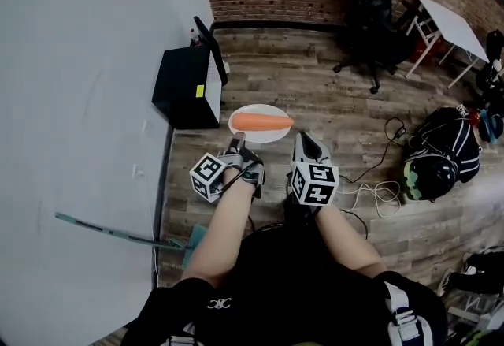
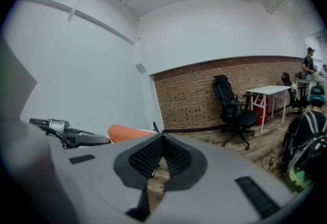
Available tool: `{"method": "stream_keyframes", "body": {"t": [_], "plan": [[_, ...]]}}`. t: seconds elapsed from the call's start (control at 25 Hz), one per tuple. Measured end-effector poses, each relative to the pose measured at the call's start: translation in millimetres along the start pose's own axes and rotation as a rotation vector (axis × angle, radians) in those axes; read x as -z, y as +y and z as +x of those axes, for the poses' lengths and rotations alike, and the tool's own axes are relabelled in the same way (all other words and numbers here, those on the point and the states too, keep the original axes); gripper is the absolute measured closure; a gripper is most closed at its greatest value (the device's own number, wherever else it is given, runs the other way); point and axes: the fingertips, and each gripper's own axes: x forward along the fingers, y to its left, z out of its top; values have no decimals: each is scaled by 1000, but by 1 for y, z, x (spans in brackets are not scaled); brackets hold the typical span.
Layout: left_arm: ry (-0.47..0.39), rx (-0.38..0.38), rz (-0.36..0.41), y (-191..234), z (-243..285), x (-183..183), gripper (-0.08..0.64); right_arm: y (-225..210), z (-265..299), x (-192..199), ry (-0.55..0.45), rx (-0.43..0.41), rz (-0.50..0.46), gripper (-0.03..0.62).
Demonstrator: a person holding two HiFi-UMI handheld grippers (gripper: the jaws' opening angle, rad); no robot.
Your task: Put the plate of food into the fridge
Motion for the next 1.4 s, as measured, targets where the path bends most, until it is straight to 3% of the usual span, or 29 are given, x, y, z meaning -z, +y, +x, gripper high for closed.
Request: {"method": "stream_keyframes", "body": {"t": [0.32, 0.76, 1.04, 1.4], "plan": [[-63, -10, -19, -16, 115, -9, 540, -54, 111, -54, -5, -63, -13, 578], [-131, 34, -58, -52, 268, 2, 541, -139, 235, -121, 19, -138, -82, 578], [-166, 27, -78, -50, 319, 9, 541, -178, 276, -128, 52, -161, -76, 578], [-195, 16, -98, -40, 385, -19, 543, -206, 337, -131, 69, -163, -68, 578]]}}
